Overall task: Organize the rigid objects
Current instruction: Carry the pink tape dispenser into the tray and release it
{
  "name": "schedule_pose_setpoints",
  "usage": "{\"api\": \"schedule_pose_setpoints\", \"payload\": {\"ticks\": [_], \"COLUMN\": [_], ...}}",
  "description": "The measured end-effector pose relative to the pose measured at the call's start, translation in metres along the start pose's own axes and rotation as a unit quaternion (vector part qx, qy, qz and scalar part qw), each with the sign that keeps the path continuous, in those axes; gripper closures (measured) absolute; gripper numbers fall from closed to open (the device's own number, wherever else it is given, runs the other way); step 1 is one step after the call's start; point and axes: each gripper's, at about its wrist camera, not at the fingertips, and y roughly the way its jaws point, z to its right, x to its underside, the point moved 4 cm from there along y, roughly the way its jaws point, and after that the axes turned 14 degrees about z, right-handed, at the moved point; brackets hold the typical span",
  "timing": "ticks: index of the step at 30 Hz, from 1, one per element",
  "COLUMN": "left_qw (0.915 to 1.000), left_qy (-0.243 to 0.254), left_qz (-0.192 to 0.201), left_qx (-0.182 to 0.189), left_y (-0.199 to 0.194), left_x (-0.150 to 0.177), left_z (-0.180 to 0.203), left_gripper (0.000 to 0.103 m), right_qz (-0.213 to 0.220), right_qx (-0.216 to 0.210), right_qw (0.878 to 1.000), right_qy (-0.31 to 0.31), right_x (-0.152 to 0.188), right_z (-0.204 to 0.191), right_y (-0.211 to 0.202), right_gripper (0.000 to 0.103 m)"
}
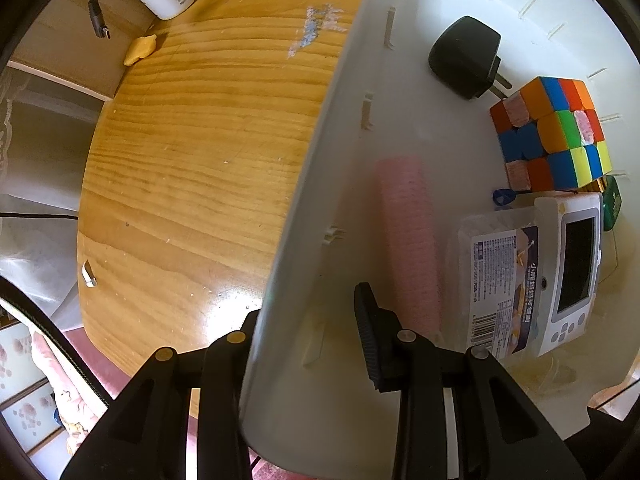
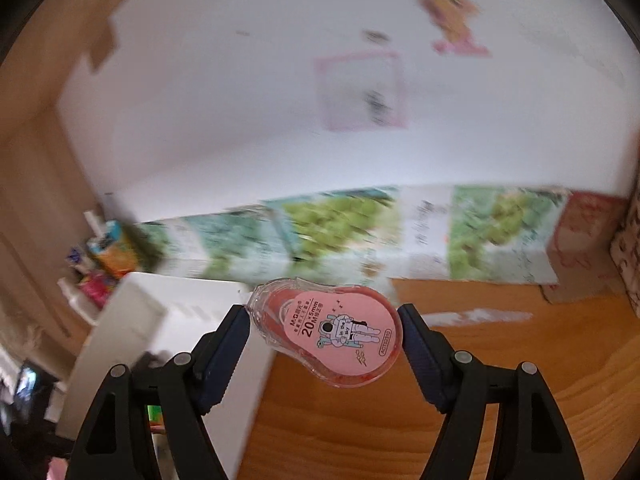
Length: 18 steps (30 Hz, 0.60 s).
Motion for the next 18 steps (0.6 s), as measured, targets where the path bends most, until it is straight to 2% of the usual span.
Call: {"api": "schedule_pose_setpoints", "payload": {"ticks": [8,15,18], "left_qw": [1.0000,0.9999,0.9999], "left_qy": [0.004,0.002,0.000], "left_qz": [0.005,0.005,0.004], "left_qx": [0.006,0.010,0.011], "left_y": [-0.005,-0.005,-0.003], "left_x": [0.001,0.002,0.002], "left_z": [-0.001,-0.001,-0.005], "left_gripper": [0.067,0.067,0.067], "right_qz": [-0.001,-0.027,-0.044], "right_qx": [-0.095,-0.176,-0.197], "right_qw": [0.995,0.982,0.976], "right_qy": [-0.037,-0.058,-0.079], "right_x": [-0.006,0.012,0.024], "right_z": [-0.078,-0.139,-0.158], "right_y": [-0.010,-0.014,-0.015], "right_gripper": [0.027,0.027,0.027]}}
